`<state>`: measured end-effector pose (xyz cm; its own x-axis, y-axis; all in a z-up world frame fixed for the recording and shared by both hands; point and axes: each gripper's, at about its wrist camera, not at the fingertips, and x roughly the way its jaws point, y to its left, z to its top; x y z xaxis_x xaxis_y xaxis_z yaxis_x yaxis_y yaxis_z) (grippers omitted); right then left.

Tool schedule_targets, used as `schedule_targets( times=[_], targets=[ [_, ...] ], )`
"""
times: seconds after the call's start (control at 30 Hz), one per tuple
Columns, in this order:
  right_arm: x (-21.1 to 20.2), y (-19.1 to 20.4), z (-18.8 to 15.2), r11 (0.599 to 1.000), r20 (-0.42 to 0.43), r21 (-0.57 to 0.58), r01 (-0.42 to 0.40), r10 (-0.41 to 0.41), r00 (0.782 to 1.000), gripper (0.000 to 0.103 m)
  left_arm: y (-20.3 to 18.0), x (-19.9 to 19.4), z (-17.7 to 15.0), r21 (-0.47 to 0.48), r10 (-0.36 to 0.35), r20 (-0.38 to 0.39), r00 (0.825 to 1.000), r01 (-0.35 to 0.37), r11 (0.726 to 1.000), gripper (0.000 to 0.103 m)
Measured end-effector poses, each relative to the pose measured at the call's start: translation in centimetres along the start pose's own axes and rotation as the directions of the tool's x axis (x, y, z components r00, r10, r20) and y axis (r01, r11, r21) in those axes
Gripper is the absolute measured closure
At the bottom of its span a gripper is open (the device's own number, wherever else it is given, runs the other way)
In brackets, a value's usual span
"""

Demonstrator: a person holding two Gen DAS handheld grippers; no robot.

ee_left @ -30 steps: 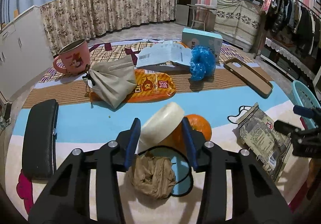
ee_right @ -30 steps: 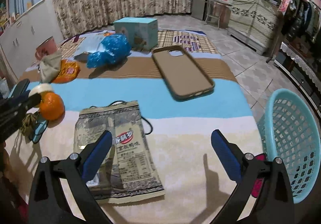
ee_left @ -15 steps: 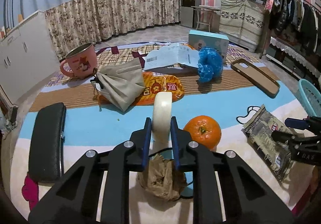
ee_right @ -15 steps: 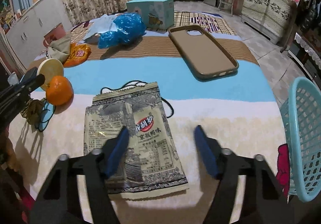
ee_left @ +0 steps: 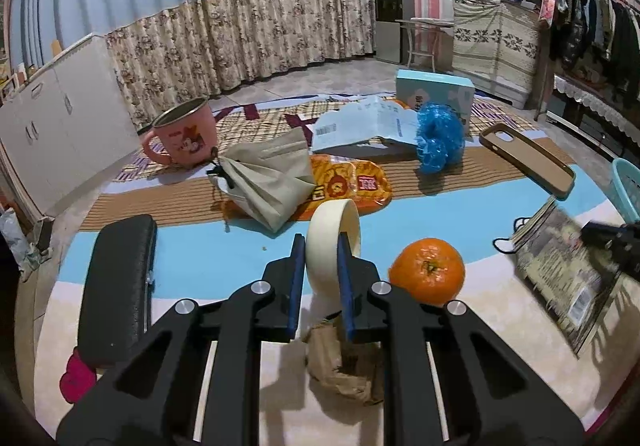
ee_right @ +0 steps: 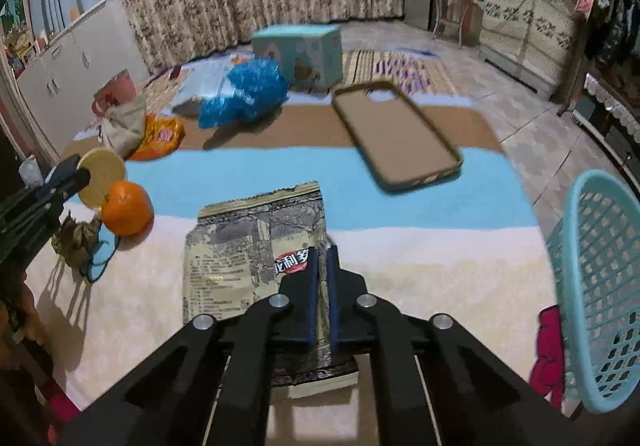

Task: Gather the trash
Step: 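Grasp the printed snack bag with the right tool, then carry tape and snack bag over the blue basket while the left tool releases the tape inside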

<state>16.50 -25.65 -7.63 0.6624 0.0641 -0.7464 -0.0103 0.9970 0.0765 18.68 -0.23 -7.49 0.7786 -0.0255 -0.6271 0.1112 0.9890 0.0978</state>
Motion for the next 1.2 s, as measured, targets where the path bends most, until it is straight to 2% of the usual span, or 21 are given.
schedule_targets(
  times=[0.4, 0.6, 0.83, 1.0, 1.2],
  targets=[
    [-3.9, -5.3, 2.0, 0.992, 0.171, 0.112, 0.055, -0.074, 0.983, 0.099, 0.5, -2.3, 1.1, -0.026, 0.063, 0.090, 0.994, -0.061, 0.998, 0.088],
    [-5.2, -8.3, 2.3, 0.982, 0.198, 0.171, 0.082, -0.116, 0.973, 0.099, -1.3, -3.1, 2.7, -0.018, 0.036, 0.110, 0.993, -0.034, 0.999, 0.089],
    [-8.0, -13.1, 1.9, 0.953, 0.229, 0.274, 0.130, -0.196, 0.954, 0.099, -5.7, -3.2, 4.8, -0.007, -0.085, 0.108, 0.991, 0.086, 0.996, 0.088],
    [-9.4, -16.7, 0.9, 0.921, 0.217, 0.323, 0.217, -0.296, 0.930, 0.099, -10.1, -3.2, 6.7, -0.004, -0.195, 0.122, 0.973, 0.197, 0.980, 0.089],
    [-10.6, -20.7, -0.8, 0.874, 0.207, 0.427, 0.232, -0.344, 0.916, 0.099, -15.8, -3.6, 7.8, 0.057, -0.292, 0.133, 0.947, 0.287, 0.956, 0.089]
  ],
)
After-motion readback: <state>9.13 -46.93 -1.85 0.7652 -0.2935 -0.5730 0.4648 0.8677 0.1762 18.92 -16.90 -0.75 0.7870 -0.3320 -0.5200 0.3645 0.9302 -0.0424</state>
